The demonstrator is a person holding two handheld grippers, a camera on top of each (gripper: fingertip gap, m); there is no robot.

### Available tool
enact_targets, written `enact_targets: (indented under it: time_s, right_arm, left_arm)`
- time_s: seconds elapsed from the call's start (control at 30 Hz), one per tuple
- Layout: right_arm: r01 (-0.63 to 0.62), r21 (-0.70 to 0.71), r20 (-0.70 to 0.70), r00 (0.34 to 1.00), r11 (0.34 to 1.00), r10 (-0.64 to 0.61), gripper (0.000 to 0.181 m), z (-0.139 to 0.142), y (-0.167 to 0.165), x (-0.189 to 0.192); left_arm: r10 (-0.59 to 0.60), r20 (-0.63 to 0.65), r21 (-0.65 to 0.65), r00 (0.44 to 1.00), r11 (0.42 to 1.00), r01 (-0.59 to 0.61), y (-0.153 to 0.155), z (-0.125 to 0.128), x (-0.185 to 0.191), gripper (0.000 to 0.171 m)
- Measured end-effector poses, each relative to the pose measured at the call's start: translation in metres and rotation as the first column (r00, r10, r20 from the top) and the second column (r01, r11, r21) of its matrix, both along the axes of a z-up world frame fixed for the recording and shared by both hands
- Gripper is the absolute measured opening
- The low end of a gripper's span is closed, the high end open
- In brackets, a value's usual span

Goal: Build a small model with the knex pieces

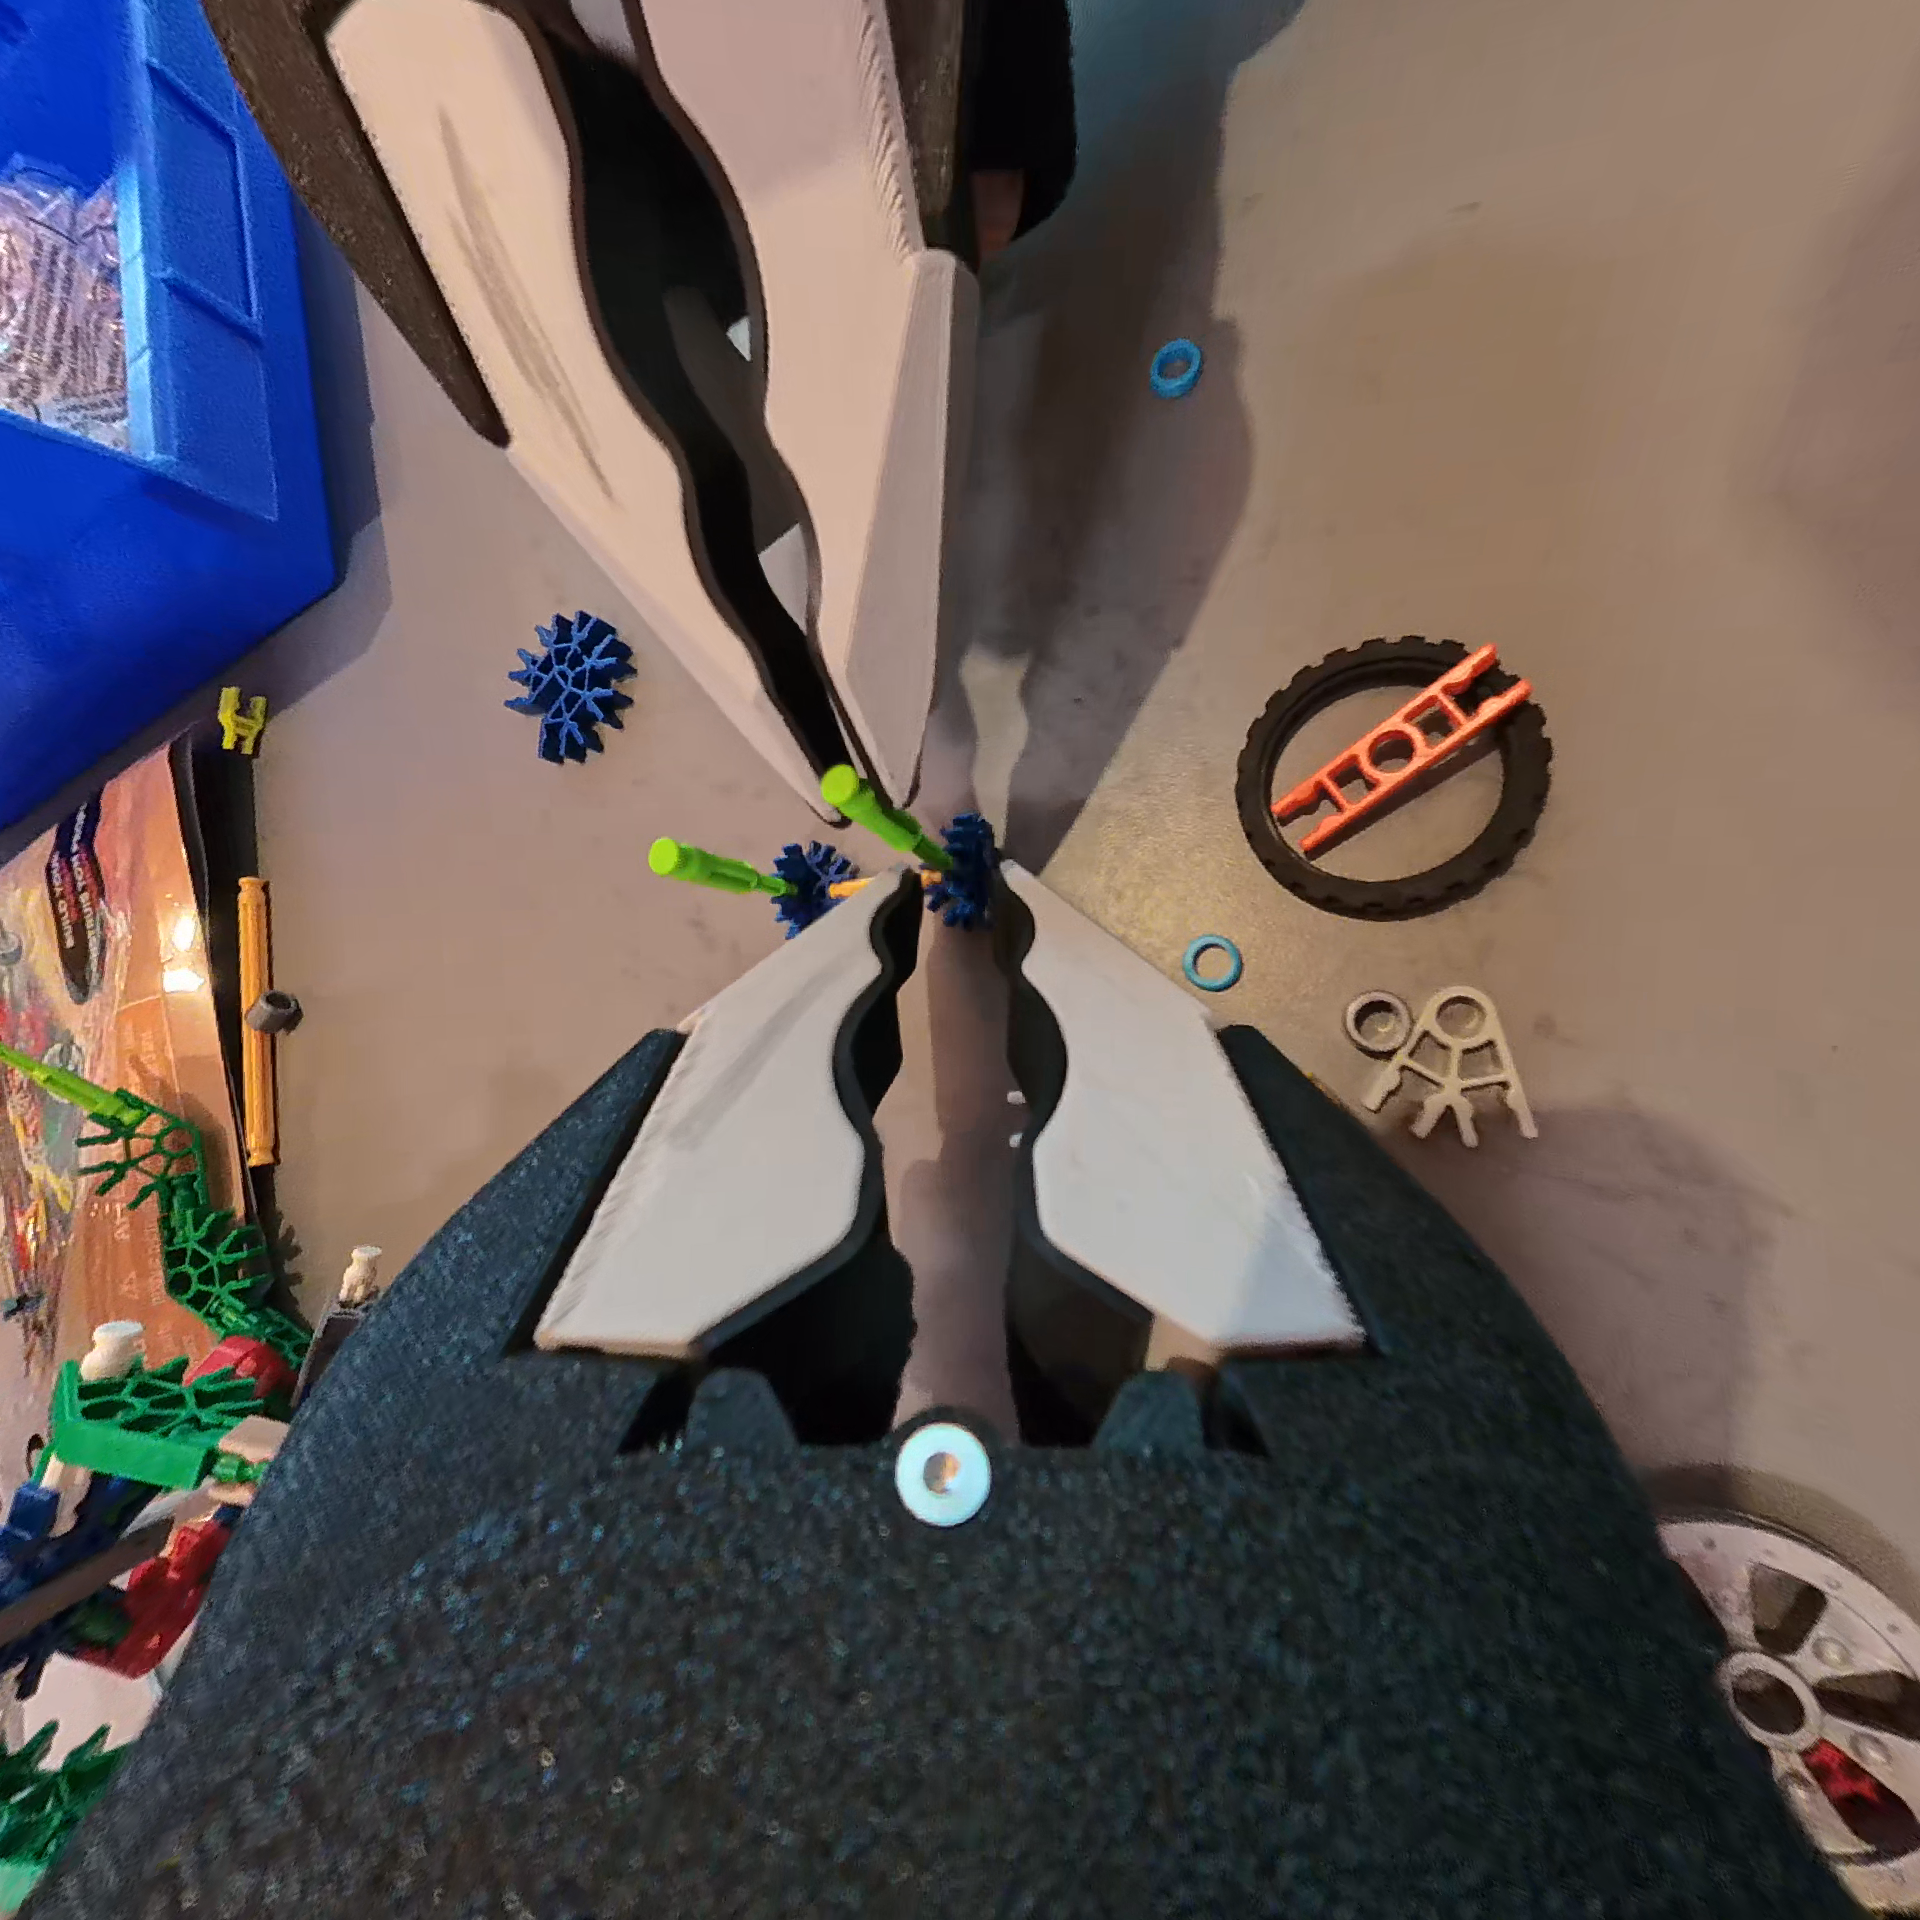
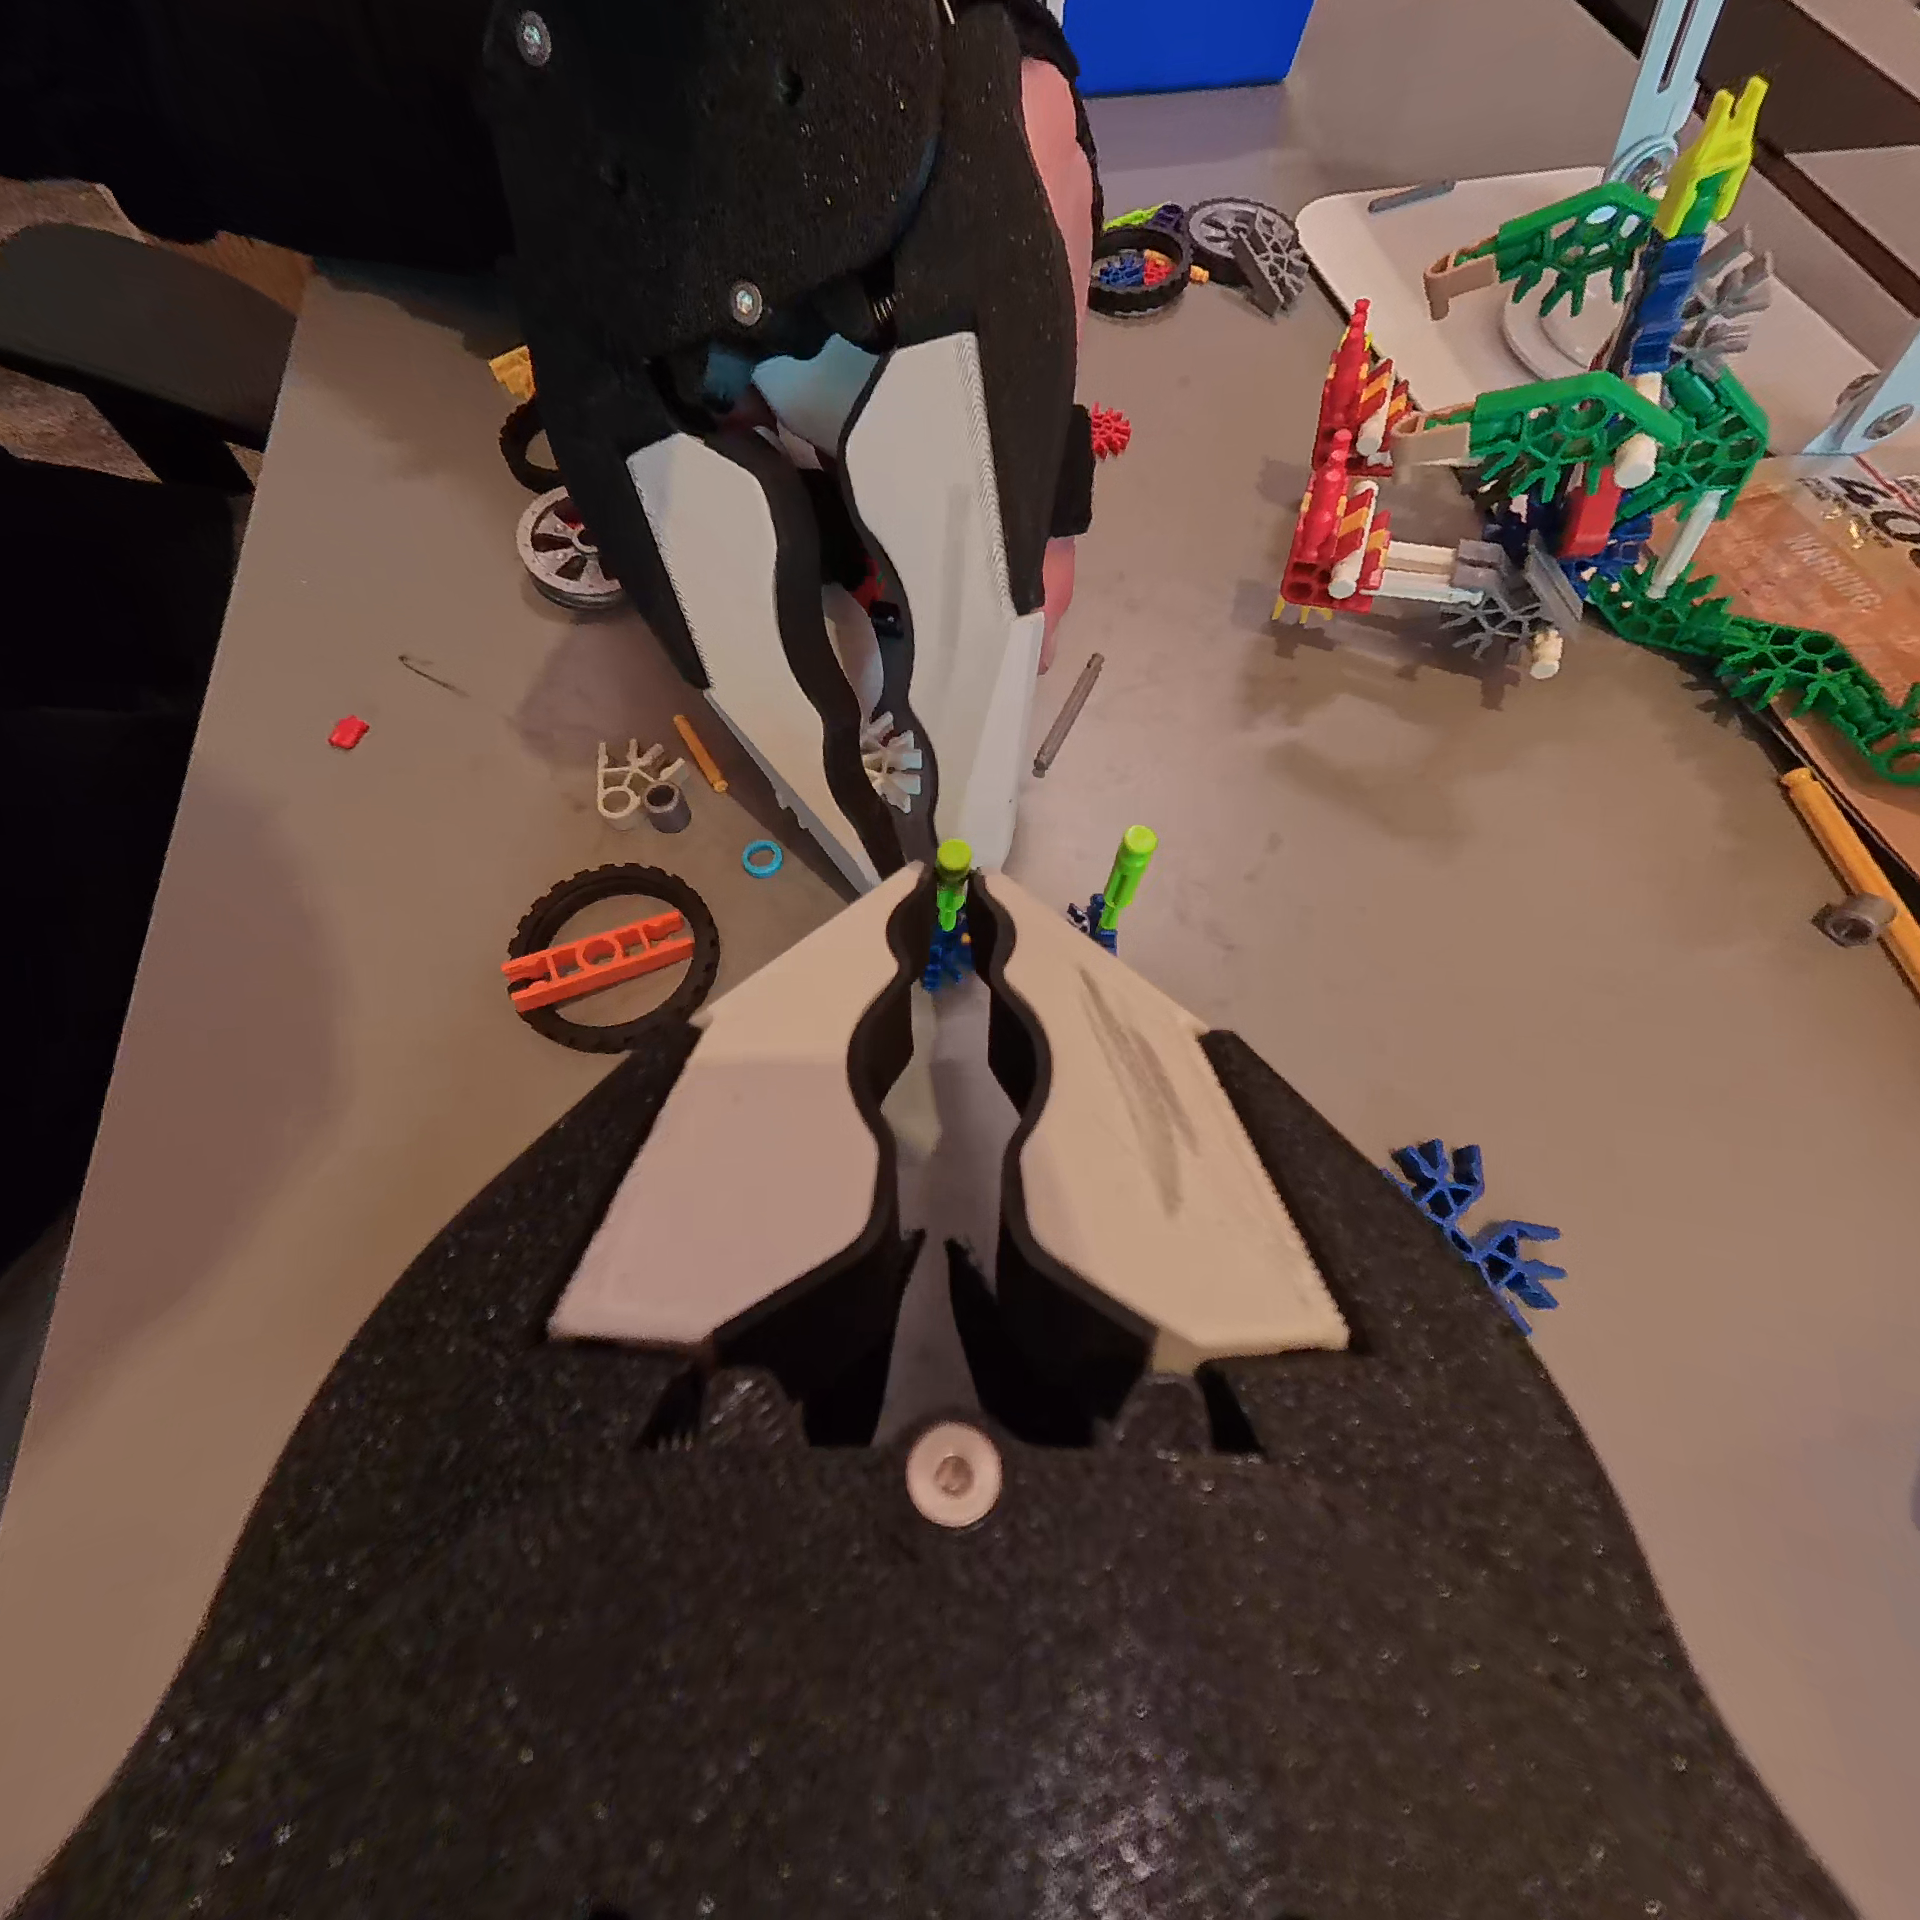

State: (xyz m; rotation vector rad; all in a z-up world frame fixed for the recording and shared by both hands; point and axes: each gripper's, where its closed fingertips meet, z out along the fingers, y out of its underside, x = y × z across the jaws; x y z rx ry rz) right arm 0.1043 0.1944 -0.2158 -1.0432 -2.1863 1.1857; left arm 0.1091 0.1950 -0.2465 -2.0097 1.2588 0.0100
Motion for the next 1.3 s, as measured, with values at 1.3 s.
enact_targets:
  time_s: [1.3]
  right_arm:
    - [0.022, -0.019, 0.040, 0.999, 1.000, -0.021, 0.008, -0.0046, 0.0045, 0.0022]
  left_arm:
    - [-0.025, 0.052, -0.018, 0.998, 1.000, 0.025, 0.0059, -0.0017, 0.0029, 0.002]
